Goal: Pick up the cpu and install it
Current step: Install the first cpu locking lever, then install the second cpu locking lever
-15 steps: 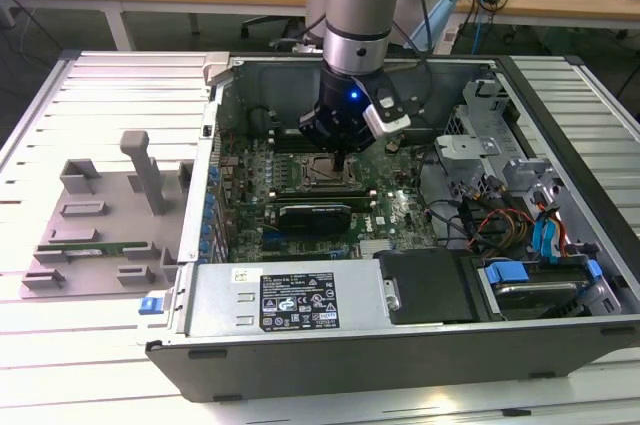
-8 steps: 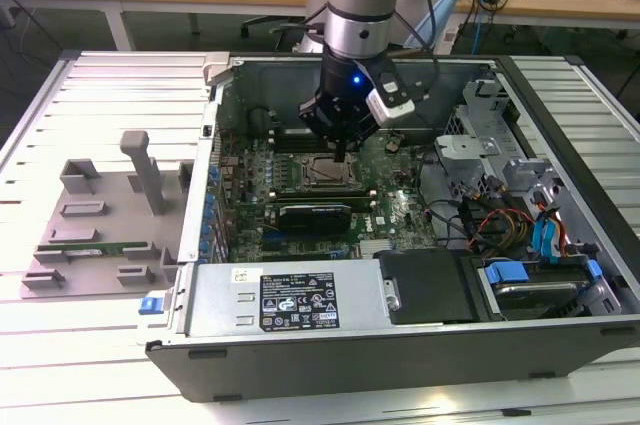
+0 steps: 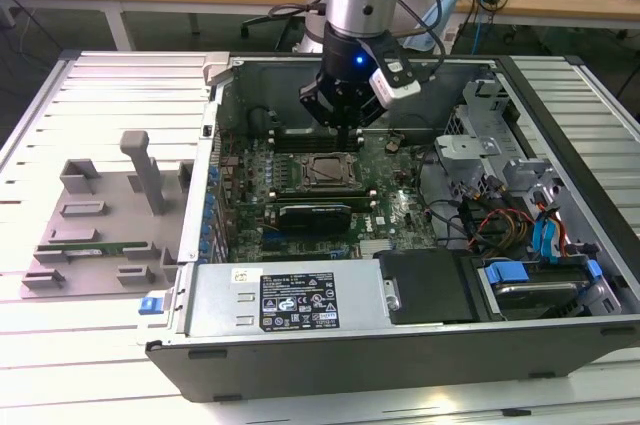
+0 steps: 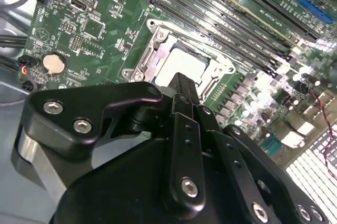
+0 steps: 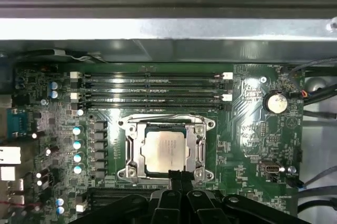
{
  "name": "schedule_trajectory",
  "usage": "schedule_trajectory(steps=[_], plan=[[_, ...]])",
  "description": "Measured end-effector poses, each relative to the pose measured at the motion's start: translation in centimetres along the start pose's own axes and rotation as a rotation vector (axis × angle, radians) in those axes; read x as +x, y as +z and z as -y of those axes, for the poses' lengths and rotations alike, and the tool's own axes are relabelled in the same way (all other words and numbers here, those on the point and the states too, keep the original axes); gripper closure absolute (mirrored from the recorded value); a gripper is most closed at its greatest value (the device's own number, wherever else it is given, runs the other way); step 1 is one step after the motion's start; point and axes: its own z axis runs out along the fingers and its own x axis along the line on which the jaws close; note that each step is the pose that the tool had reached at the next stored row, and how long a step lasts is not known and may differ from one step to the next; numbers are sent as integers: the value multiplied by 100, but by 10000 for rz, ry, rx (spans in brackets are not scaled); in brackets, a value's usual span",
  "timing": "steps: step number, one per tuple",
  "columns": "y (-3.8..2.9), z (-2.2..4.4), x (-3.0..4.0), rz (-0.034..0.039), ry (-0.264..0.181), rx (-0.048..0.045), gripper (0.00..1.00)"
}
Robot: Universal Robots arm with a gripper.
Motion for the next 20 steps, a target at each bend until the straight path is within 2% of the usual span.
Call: schedule_trajectory(steps=[15, 19, 20], plan=[[0, 15, 0, 0, -2, -3, 89], [6, 112, 0, 0, 0, -3, 89], [11, 181, 0, 1, -1, -5, 89]])
